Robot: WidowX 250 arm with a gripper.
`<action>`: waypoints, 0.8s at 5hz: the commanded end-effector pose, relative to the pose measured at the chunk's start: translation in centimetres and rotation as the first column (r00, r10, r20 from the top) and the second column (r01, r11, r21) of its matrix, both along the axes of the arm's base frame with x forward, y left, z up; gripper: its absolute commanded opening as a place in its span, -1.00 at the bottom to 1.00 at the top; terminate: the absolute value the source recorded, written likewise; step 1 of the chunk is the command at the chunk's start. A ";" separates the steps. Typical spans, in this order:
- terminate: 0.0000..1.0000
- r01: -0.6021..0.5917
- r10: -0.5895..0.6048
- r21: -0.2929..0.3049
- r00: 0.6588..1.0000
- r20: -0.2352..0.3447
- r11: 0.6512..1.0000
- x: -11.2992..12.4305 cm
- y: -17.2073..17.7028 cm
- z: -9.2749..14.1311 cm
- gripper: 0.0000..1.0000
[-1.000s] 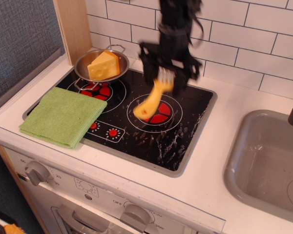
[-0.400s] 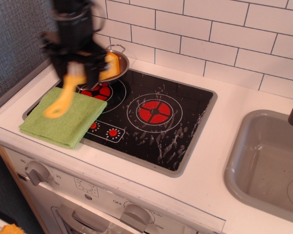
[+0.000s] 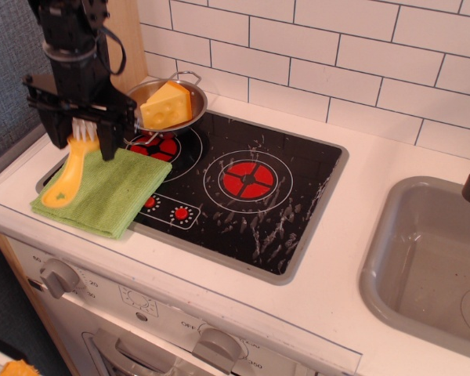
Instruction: Put the yellow scrubber on the green cloth.
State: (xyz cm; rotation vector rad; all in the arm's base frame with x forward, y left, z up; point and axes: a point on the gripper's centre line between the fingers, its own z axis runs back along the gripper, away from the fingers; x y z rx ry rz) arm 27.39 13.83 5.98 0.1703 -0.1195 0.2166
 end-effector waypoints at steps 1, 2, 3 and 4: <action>-1.00 -0.011 0.010 0.020 0.999 0.054 1.000 0.8 0.2 1.0 1.00; -1.00 0.033 -0.032 -0.015 0.998 0.061 0.999 1.4 -0.3 1.9 1.00; -1.00 0.154 -0.148 -0.055 0.984 0.100 0.987 2.1 -1.5 3.1 1.00; -1.00 0.226 -0.220 -0.055 0.971 0.099 0.973 3.3 -3.4 4.2 1.00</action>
